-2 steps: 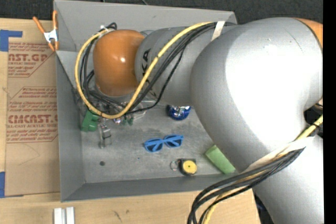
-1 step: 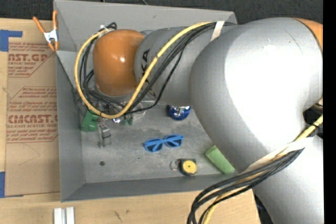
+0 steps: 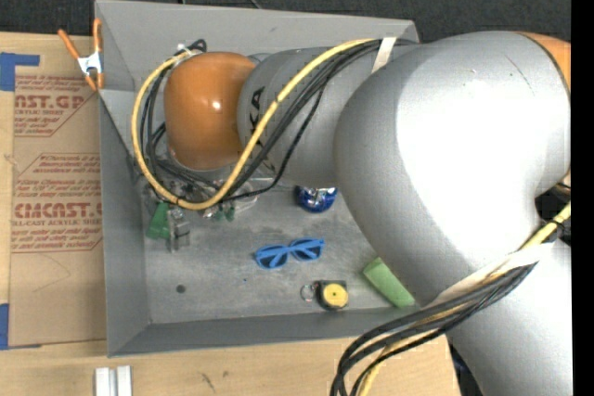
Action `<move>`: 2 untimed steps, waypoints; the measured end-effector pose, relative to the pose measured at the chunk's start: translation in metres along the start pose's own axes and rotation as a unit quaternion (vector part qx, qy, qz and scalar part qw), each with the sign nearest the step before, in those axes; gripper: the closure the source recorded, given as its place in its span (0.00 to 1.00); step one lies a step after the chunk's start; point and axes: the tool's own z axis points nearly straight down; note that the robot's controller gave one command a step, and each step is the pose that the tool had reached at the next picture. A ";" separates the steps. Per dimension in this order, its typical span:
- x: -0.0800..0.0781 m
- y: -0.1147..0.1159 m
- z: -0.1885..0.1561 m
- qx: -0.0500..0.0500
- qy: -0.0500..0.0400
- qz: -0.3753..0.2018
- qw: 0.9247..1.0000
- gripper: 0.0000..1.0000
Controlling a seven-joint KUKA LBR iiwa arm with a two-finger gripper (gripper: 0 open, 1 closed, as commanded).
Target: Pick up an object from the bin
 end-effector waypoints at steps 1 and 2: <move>-0.002 0.001 -0.024 0.001 0.000 0.000 1.000 1.00; -0.004 0.002 -0.082 0.002 -0.002 0.000 1.000 1.00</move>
Offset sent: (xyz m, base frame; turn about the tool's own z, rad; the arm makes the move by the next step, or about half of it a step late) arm 0.0001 0.0002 0.0227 0.0000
